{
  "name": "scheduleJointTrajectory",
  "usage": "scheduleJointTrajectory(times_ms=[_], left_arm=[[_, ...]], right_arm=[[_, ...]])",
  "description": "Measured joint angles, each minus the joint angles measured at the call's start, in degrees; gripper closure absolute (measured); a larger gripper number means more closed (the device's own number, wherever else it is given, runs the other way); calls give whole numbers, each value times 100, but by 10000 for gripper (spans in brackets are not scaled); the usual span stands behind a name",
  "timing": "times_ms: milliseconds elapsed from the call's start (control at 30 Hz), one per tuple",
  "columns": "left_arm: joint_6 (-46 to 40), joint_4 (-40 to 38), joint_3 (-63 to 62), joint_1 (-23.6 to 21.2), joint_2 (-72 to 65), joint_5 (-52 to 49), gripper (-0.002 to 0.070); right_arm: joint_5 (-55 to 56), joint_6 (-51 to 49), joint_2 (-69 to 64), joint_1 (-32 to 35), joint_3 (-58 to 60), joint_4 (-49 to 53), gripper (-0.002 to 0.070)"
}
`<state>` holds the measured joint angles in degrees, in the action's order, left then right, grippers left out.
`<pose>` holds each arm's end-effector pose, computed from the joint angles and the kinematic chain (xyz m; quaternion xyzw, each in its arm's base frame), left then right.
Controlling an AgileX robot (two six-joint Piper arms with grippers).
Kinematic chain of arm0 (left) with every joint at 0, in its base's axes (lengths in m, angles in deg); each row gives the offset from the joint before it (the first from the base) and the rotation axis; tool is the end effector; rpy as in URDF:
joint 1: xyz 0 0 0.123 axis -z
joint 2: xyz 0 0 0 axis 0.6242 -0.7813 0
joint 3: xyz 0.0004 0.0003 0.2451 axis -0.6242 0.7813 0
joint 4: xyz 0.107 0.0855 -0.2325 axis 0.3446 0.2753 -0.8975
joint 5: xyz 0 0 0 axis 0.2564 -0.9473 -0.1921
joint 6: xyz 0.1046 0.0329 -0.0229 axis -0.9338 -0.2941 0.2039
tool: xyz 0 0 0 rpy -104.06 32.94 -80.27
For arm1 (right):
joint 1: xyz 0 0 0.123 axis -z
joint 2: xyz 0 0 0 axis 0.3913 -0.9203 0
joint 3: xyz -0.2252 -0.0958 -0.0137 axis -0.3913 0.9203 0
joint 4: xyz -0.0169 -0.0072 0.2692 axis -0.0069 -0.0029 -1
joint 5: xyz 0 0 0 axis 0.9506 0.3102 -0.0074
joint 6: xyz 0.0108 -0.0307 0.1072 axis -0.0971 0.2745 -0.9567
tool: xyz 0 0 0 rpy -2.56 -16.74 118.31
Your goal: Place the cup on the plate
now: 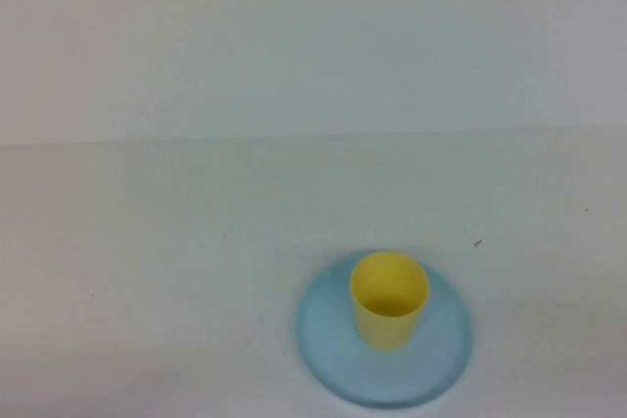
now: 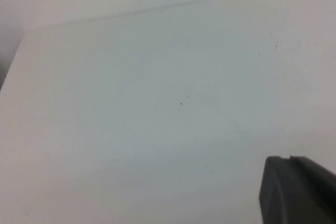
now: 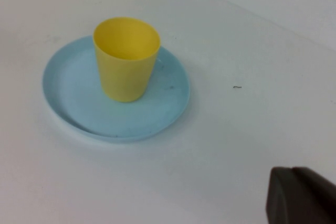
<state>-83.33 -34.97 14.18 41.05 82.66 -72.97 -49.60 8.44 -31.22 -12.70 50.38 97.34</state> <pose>0.1317 -0.0114 0.1699 0.0811 0.7834 0.0048 0.6161 0.1283 0.0764 0.2502 -0.2892 0.7867 0.0789 0.5396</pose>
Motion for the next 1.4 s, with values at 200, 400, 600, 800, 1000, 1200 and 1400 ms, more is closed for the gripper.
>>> scheduleJointTrajectory(times_ms=[200,400,600,800,1000,1200,1400], left_arm=[[0,0,0,0,0,0,673],[0,0,0,0,0,0,674],[0,0,0,0,0,0,674],[0,0,0,0,0,0,674],[0,0,0,0,0,0,674],[0,0,0,0,0,0,674],[0,0,0,0,0,0,673]], right_arm=[[0,14,105,0,0,0,675],[983,80,813,820,386,52,676],[2433,80,1363,2436,1217,52,676],[2923,19,1509,3306,1837,52,676],[2953,19,1871,3594,2345,52,676],[2489,-3,1956,3912,2351,52,676],[1440,-118,1956,3923,2351,-69,676]])
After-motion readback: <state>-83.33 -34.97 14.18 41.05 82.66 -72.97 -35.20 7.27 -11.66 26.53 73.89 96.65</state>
